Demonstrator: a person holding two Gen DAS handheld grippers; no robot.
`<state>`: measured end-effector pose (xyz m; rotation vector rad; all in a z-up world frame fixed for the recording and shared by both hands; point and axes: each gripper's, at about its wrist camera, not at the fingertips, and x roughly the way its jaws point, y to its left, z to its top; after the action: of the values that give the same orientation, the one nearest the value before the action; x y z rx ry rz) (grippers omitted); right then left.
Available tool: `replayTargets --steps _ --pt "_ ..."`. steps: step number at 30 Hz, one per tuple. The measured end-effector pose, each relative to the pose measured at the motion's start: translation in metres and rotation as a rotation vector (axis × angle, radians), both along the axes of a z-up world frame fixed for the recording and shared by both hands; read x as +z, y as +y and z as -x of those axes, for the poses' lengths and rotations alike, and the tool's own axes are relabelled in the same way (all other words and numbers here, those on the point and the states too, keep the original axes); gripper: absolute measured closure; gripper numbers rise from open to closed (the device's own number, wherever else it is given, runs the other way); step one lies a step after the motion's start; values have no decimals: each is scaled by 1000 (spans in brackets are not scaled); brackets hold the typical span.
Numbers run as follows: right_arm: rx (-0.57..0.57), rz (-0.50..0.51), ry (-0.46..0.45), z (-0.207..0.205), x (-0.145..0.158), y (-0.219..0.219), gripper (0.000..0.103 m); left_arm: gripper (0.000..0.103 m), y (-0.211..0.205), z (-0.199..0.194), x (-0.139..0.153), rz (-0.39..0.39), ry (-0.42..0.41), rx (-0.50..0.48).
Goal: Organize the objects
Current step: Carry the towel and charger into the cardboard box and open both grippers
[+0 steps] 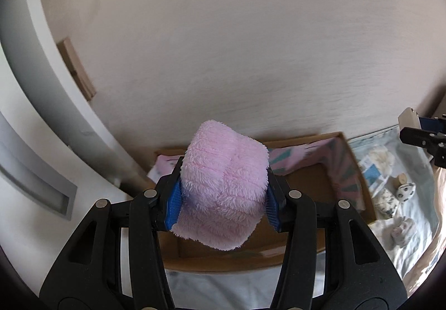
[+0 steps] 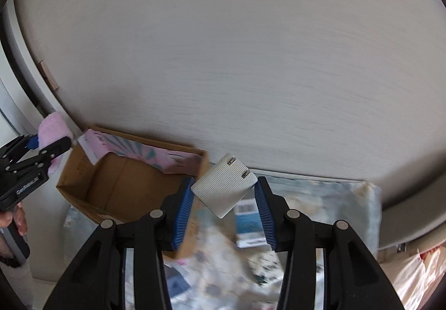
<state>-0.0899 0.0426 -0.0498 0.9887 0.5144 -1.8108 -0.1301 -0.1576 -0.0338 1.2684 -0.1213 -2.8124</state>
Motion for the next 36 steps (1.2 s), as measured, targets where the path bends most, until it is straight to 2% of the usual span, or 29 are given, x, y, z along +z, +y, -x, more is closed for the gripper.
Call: replayTargets --steps 4,8,16,27,28,30,32,34,35,36 --pt "44 -18 -33 -16 -13 -26 62 58 -20 5 -18 -2 -39 13" --pt "68 -44 -75 -32 -31 -50 62 58 -39 8 -39 -49 -84 32" --pt "90 -111 -106 -54 -67 -75 62 58 -53 14 -75 -99 -151 24" --pt "86 -146 -134 -63 -85 -86 62 58 -46 12 -86 -93 -159 -23" --pt "87 -151 -134 -64 -85 -87 62 55 -46 13 -86 -90 -160 -28" --pt "88 -175 -126 -65 -89 -89 62 41 -45 15 -88 -75 -179 -22" --pt "78 -195 -134 -65 -93 -90 61 2 -43 17 -90 -51 -186 -5" --pt "67 -192 -165 -62 -93 -89 54 0 -40 15 -87 -46 -165 -16" --pt "64 -192 -182 -61 -92 -88 42 0 -39 14 -85 -43 -163 -21" --pt "57 -196 -184 -60 -91 -87 25 0 -39 13 -83 -37 -164 -22"
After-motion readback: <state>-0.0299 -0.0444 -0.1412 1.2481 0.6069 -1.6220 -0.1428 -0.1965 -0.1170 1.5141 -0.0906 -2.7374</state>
